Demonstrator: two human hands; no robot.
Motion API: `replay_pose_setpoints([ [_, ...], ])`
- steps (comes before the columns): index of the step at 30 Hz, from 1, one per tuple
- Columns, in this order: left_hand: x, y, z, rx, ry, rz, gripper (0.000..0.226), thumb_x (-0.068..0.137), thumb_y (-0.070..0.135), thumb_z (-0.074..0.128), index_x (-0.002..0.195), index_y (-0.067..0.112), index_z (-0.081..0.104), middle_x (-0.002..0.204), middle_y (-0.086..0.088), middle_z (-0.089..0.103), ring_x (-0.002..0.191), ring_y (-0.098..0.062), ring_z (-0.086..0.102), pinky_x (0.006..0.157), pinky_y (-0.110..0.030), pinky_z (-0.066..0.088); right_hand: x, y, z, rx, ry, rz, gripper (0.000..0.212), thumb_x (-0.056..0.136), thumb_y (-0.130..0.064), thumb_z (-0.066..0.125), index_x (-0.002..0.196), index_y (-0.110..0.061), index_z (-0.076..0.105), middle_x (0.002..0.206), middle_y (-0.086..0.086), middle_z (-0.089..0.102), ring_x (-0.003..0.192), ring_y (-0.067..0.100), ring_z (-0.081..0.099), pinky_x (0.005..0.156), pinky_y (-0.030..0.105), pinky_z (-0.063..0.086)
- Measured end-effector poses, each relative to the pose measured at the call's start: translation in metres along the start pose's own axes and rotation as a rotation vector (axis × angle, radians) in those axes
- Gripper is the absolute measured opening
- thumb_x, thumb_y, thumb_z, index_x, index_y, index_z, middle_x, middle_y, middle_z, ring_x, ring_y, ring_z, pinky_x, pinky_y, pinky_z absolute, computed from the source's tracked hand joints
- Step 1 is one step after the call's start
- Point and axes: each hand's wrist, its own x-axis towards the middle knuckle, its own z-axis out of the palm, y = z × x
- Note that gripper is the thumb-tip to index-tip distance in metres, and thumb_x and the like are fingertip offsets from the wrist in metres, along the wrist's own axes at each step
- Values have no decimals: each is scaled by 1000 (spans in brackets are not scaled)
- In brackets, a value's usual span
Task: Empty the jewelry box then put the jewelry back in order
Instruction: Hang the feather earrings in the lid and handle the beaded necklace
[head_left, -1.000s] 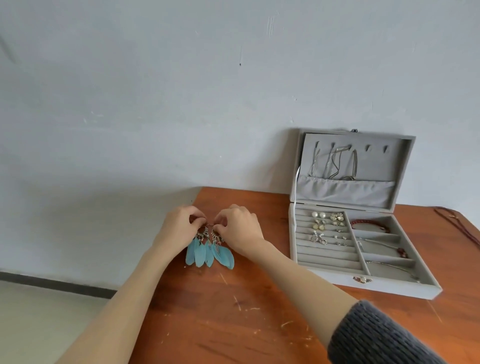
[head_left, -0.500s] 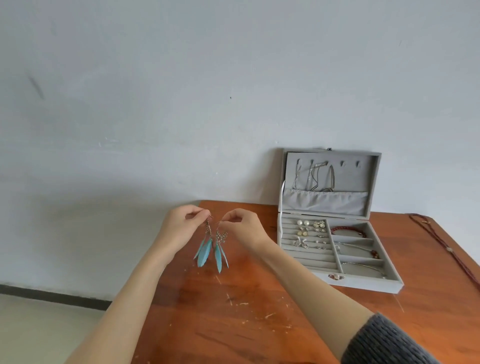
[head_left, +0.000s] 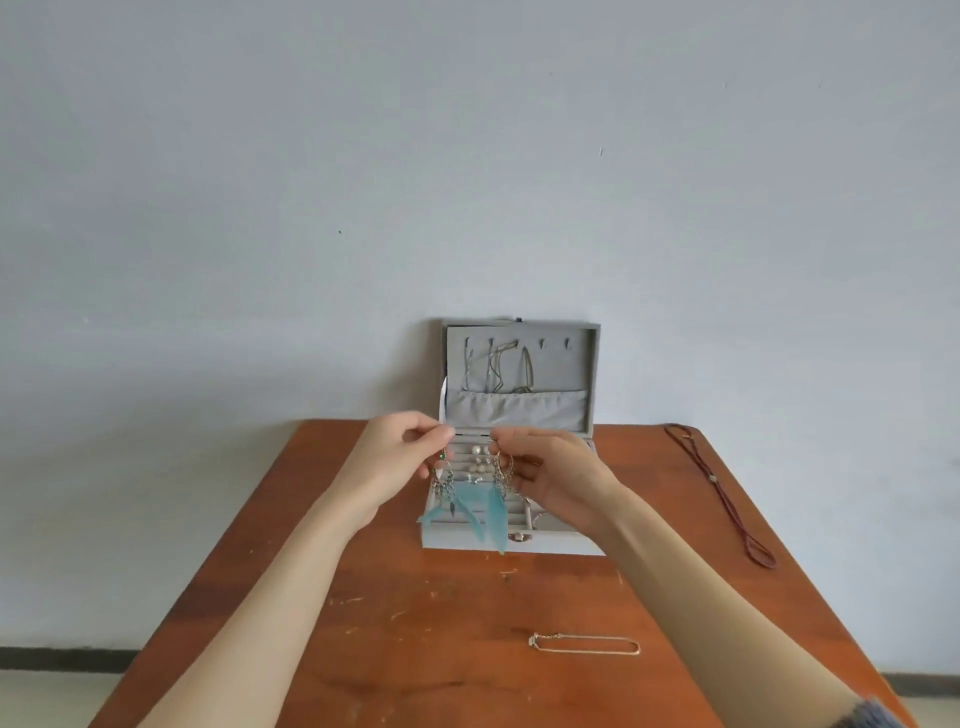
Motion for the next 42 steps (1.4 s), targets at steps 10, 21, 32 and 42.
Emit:
replay_pose_setpoints([
  [10,20,30,58,-78,-87,15,10,87,8,60,83,8,68,75,-3,72,65,-12,66,69,-25,56,-10,-25,-71,15,149,-58,6,82,1,63,86,-2,66,68,10,63,58,14,57,55,23,45],
  [21,102,44,107,-80,50,94,18,86,7,62,71,16,66,69,-1,68,58,-7,66,66,-23,57,47,-32,-107,68,366,-289,6,82,1,63,79,-1,67,66,8,63,61,13,56,61,22,45],
  [32,161,25,125,-81,351,140,25,83,7,62,63,21,65,56,2,64,46,-2,60,52,-14,52,102,-32,-118,-209,514,-404,12,84,-13,63,73,-17,66,69,-7,61,61,4,52,53,10,44],
  [42,160,38,138,-9,370,180,27,81,12,62,58,28,63,57,6,64,61,-15,67,77,-39,56,107,-26,-115,-193,434,-479,19,85,-10,62,68,-19,64,65,-10,59,52,-11,50,54,1,39],
])
